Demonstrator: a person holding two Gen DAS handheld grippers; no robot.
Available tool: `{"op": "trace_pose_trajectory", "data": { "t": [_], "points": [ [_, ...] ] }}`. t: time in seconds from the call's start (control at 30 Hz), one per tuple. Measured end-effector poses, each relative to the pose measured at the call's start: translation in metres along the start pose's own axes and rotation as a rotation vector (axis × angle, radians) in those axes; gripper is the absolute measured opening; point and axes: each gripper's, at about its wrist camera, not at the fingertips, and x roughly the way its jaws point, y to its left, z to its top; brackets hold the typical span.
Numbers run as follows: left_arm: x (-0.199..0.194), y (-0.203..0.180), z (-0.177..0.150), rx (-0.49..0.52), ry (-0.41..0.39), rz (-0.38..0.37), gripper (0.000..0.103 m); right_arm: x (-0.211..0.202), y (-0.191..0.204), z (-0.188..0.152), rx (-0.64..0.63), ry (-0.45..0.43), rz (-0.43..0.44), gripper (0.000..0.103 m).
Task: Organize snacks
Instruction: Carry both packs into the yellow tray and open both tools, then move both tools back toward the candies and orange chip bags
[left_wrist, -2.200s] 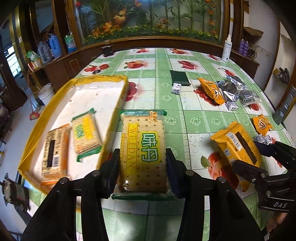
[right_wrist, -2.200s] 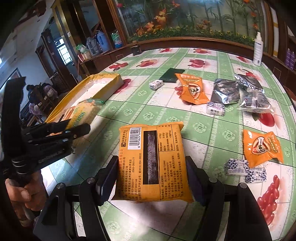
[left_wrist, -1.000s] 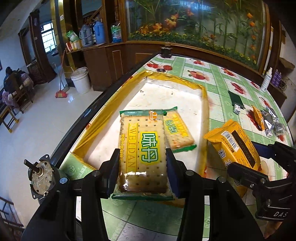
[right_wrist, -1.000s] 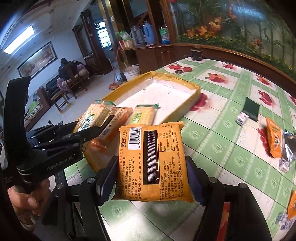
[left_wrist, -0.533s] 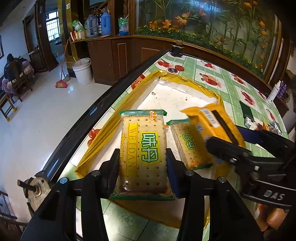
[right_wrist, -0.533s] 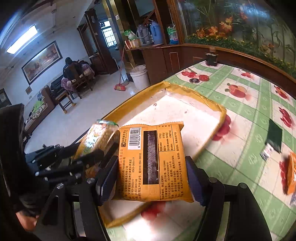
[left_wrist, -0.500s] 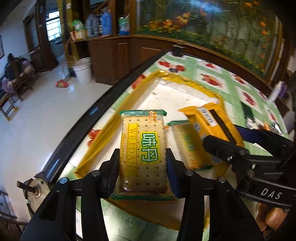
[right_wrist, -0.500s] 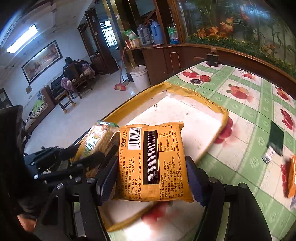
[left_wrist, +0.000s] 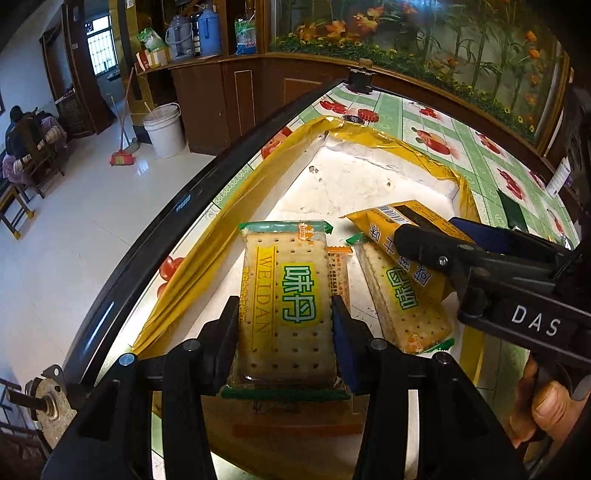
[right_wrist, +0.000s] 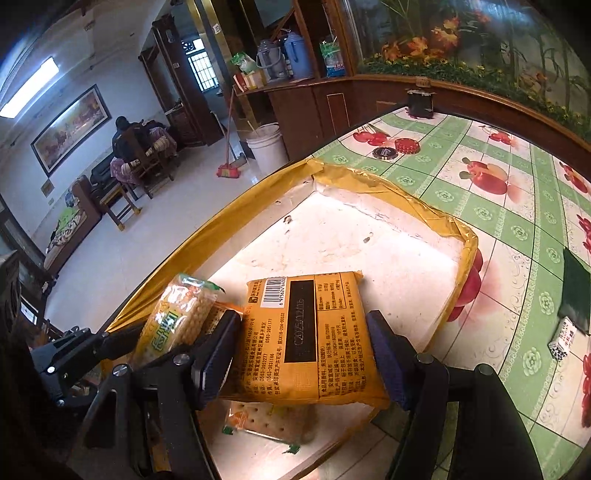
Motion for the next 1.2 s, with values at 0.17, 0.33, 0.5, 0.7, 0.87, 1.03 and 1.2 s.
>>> {"op": "trace_pose_trajectory", "data": {
  "t": [0.17, 0.33, 0.5, 0.7, 0.87, 1.03, 1.2],
  "points": [
    [-0.004, 0.001, -0.001, 0.005, -0.014, 0.020, 0.051, -0.003, -0.001, 0.001, 0.008, -0.008, 0.003, 0.072],
    [-0.019, 0.004, -0.002, -0.012, -0.064, 0.033, 0.062, -0.025, -0.007, -0.002, 0.041, -0.053, 0.020, 0.073],
    [-0.038, -0.003, -0.005, -0.002, -0.114, 0.018, 0.074, -0.054, -0.017, -0.016, 0.084, -0.096, 0.024, 0.075],
    [-0.049, -0.017, -0.012, 0.022, -0.125, -0.008, 0.075, -0.083, -0.032, -0.043, 0.124, -0.109, -0.002, 0.075],
    [-0.060, -0.030, -0.017, 0.042, -0.135, -0.019, 0.075, -0.102, -0.046, -0.065, 0.160, -0.116, -0.022, 0.075],
    [-0.073, -0.044, -0.023, 0.074, -0.151, -0.033, 0.074, -0.125, -0.062, -0.090, 0.196, -0.132, -0.049, 0.075],
    [-0.079, -0.065, -0.028, 0.109, -0.154, -0.050, 0.074, -0.147, -0.083, -0.118, 0.249, -0.145, -0.090, 0.075]
  ]
}}
